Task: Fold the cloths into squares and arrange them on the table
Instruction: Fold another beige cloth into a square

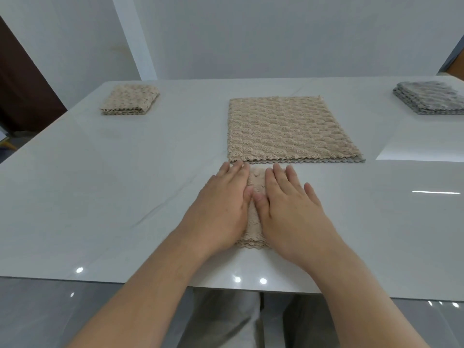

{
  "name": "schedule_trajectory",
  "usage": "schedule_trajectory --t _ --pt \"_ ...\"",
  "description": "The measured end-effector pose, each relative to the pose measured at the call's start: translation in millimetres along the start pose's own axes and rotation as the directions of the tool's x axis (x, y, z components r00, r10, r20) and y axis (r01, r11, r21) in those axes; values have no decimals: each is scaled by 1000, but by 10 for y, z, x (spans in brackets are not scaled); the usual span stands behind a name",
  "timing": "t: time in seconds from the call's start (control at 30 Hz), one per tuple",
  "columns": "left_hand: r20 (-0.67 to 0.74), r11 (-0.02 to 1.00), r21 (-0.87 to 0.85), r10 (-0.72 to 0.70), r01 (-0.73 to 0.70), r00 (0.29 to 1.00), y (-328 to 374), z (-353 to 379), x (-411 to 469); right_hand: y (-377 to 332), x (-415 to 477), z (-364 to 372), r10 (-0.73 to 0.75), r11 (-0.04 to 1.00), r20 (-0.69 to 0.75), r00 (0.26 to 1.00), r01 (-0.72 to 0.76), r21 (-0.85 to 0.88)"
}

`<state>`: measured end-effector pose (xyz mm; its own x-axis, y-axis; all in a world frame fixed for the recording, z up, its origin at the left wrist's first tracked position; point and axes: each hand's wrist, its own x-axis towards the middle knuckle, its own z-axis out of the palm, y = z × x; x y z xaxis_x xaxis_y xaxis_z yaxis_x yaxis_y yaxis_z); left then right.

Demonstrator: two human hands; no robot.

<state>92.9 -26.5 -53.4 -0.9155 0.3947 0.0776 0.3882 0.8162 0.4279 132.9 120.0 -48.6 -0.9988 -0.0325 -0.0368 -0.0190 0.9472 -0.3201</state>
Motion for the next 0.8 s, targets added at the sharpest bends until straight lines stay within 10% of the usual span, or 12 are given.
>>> schedule_trajectory --t 0.27,0.47,0.8 --pt "76 997 64 -38 33 996 -44 10 13 49 4 -4 14 999 43 999 -16 52" --pt "-263 953 106 -248 283 932 11 -134 -172 168 -118 -227 258 966 -315 913 -240 93" --pt "-172 922 153 -330 356 928 -41 -135 -158 97 -177 -200 316 949 -97 944 -314 31"
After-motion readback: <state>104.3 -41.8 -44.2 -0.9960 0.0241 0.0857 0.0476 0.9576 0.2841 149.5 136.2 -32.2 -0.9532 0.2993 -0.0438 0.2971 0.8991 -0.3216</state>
